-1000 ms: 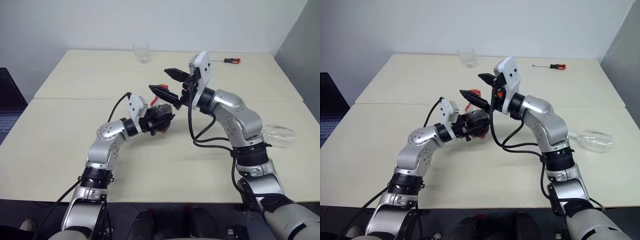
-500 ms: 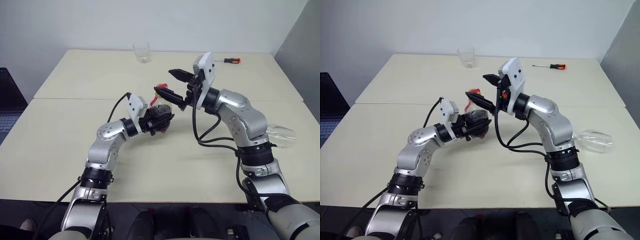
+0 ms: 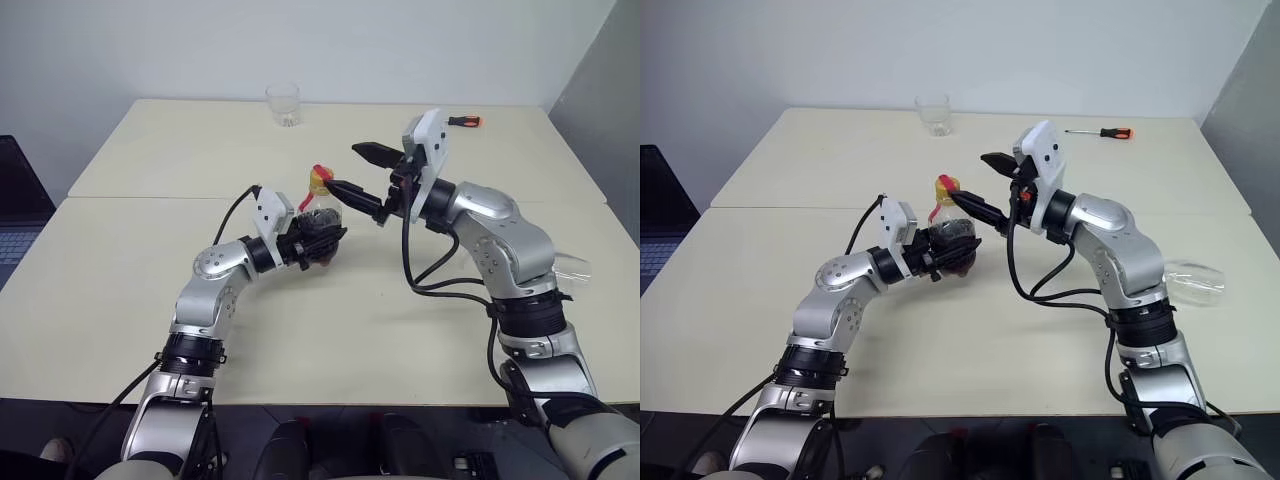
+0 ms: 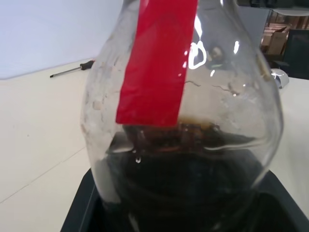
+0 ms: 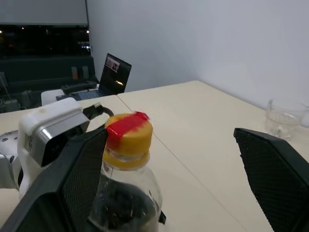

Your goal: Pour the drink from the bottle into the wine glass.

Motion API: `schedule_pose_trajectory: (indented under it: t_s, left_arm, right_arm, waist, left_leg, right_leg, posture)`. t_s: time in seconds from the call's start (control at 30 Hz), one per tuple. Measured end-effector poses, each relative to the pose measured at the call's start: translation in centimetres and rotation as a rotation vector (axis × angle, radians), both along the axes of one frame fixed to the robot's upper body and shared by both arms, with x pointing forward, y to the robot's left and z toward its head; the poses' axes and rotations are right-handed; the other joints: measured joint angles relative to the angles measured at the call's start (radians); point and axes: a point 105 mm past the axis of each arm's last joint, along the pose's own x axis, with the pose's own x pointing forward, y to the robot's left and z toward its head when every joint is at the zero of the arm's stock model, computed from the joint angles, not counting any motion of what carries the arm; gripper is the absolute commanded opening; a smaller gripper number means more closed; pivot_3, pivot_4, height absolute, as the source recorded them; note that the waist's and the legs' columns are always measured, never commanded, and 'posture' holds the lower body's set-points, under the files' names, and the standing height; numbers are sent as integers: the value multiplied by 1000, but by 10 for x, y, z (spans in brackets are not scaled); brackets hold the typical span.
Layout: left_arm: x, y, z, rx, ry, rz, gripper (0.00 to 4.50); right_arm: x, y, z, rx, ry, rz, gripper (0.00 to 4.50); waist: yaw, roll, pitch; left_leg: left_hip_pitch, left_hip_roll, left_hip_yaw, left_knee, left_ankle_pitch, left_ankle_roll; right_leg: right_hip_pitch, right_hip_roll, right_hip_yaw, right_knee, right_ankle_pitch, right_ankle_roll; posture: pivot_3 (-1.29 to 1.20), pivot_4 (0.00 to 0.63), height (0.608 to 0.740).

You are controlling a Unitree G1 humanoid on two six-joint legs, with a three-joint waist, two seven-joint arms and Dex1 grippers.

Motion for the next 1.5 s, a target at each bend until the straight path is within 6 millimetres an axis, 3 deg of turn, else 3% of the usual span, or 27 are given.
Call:
schedule_pose_trajectory:
  t_s: [0.47, 0.63, 0.87, 1.1, 1.5]
  left_arm:
    - [-1, 0, 2, 6, -9, -16, 2184]
    - [-1, 0, 3, 8, -10, -15, 2184]
    - [-1, 0, 4, 7, -16, -17, 2184]
    - [-1, -1, 5, 6, -18, -21, 2184]
    - [-1, -1, 5, 5, -21, -20, 2184]
  right_arm:
    - [4, -22, -13, -31, 46, -54, 4468]
    - [-7, -33, -21, -27, 84, -32, 4468]
    - [-23, -12, -9, 81, 123, 74, 4468]
    - [-22, 7, 8, 121, 96, 91, 4468]
    - [-18, 30, 12, 145, 93, 115, 4468]
  waist:
    - [0, 0, 0]
    - [-1, 0, 0]
    - [-1, 0, 0]
    - [0, 0, 0]
    - [-1, 0, 0]
  left_leg:
    - [-1, 0, 0, 0, 0, 0]
    - [-2, 0, 0, 0, 0, 0]
    - [-2, 0, -1, 1, 0, 0]
    - [-3, 0, -2, 1, 0, 0]
    - [-9, 0, -1, 2, 0, 0]
  right_leg:
    - [0, 0, 0, 0, 0, 0]
    - [0, 0, 0, 0, 0, 0]
    - [-1, 0, -1, 0, 0, 0]
    - [-1, 0, -1, 0, 0, 0]
    - [-8, 0, -1, 2, 0, 0]
  posture:
    - [0, 150, 740]
    - [0, 150, 740]
    - [0, 150, 740]
    - [0, 150, 740]
    - [0, 150, 740]
